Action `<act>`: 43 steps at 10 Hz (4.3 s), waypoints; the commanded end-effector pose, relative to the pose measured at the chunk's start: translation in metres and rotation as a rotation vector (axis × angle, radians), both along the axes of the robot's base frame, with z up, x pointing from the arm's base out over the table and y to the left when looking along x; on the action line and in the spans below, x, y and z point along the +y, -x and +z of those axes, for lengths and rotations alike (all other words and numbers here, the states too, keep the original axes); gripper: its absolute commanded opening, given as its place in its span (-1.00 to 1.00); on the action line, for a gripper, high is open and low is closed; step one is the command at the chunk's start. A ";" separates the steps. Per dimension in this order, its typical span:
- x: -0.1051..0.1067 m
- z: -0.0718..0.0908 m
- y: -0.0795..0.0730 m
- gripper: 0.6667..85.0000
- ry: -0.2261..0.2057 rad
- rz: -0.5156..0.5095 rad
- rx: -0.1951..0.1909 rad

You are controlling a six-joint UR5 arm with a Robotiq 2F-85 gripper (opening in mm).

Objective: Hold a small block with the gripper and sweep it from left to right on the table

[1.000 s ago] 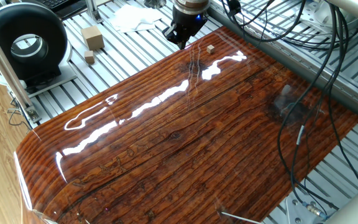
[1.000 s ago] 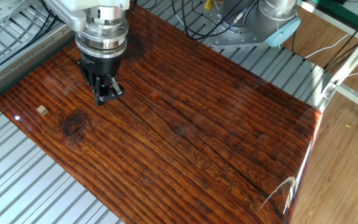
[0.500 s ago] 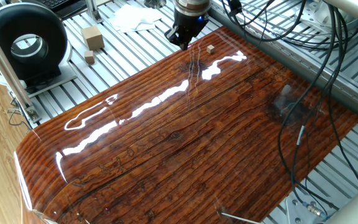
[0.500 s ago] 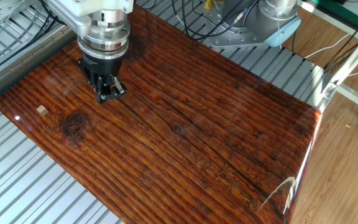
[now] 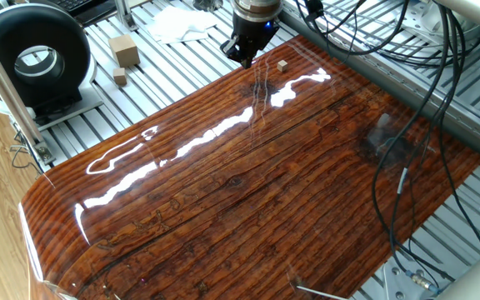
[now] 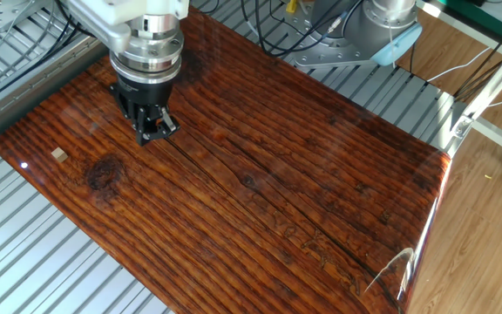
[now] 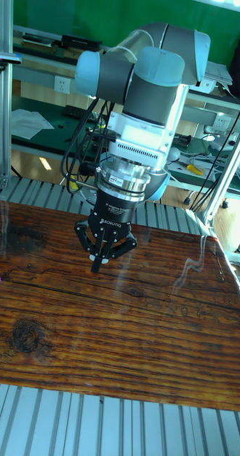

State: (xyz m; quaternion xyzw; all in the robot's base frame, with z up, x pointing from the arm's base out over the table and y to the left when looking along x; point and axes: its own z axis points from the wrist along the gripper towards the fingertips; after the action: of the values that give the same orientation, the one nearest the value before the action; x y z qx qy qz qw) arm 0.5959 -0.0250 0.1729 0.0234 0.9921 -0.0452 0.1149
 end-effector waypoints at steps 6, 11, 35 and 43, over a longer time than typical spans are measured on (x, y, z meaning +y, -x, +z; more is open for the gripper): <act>0.014 -0.006 0.031 -0.99 -0.057 0.018 0.122; 0.019 -0.007 0.064 -0.99 -0.097 -0.163 0.239; -0.211 -0.111 -0.065 -0.28 -0.048 0.038 0.094; -0.221 -0.126 -0.092 -0.14 -0.100 0.039 0.089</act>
State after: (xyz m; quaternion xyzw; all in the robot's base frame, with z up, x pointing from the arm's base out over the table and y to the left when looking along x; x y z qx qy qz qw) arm 0.6784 -0.2513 0.0484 0.0014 0.9980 -0.0085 0.0627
